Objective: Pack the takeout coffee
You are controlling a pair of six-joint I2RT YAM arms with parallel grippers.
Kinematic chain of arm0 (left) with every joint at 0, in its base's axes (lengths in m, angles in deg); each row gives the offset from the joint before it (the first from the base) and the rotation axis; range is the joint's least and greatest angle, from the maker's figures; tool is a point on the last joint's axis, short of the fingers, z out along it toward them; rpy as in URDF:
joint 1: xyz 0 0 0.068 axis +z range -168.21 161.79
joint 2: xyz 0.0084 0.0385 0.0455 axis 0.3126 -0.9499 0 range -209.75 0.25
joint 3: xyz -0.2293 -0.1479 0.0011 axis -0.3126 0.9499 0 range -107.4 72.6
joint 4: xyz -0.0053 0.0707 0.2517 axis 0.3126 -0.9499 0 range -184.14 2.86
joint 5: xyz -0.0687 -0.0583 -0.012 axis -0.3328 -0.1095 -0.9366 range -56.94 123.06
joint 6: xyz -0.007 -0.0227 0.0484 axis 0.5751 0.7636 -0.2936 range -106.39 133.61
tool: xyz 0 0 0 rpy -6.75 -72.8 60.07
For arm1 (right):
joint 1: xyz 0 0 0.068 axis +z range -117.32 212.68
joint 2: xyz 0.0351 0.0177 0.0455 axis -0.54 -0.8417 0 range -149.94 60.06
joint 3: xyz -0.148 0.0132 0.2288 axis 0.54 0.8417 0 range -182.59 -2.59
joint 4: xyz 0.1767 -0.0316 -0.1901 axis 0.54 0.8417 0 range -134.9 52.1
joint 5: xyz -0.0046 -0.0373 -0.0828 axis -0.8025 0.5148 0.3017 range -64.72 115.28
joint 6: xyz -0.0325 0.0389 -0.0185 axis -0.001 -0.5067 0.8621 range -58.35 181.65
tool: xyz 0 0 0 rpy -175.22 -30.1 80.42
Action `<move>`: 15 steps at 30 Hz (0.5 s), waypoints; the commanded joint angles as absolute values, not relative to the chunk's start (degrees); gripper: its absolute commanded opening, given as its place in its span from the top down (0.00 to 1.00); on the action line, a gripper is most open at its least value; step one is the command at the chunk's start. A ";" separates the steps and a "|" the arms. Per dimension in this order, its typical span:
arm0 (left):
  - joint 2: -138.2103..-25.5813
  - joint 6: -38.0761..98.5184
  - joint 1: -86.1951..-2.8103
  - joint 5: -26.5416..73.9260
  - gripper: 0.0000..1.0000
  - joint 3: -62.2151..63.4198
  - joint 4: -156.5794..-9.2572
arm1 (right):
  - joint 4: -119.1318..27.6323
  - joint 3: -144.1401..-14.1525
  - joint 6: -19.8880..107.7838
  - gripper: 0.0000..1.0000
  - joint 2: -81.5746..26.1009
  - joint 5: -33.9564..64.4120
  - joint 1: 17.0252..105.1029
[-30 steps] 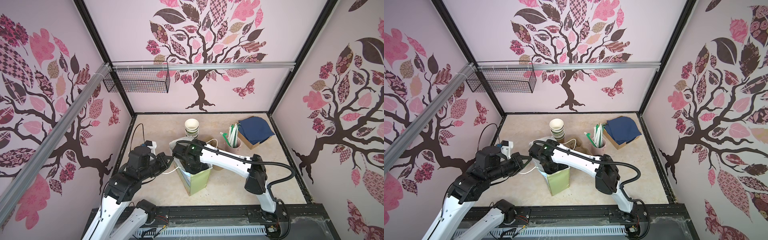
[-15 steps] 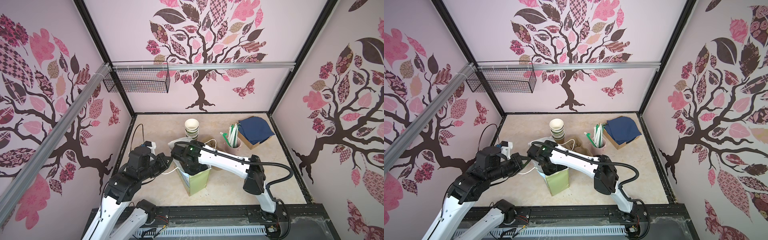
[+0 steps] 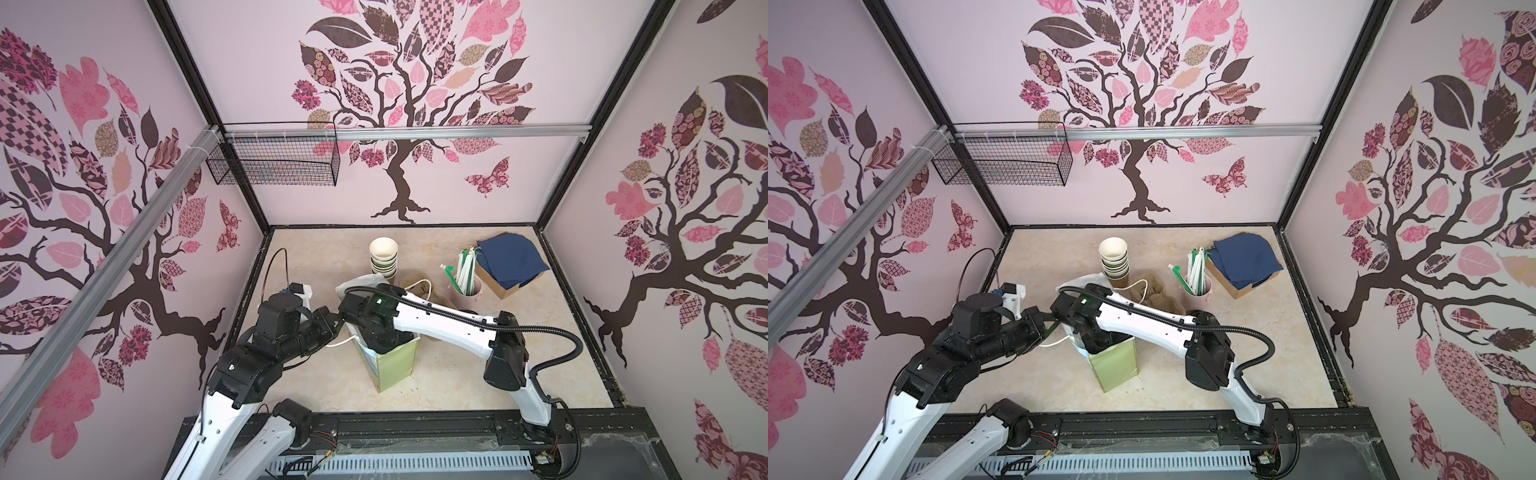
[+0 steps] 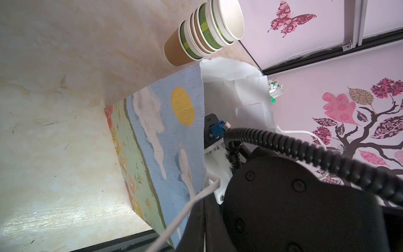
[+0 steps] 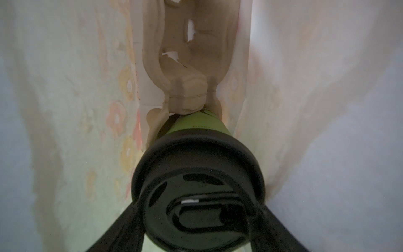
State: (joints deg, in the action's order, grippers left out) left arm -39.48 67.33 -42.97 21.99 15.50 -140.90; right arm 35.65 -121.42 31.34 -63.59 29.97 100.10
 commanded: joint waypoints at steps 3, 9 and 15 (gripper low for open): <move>-39.13 66.17 -43.09 23.39 0.95 15.34 -142.86 | 31.15 -115.59 32.99 0.44 -72.37 21.24 102.55; -38.95 66.09 -43.09 24.14 0.99 15.15 -143.75 | 29.58 -112.54 33.34 0.44 -72.04 20.16 102.54; -38.71 66.08 -43.09 24.87 1.00 15.04 -144.38 | 28.93 -110.62 34.23 0.44 -72.65 18.72 103.08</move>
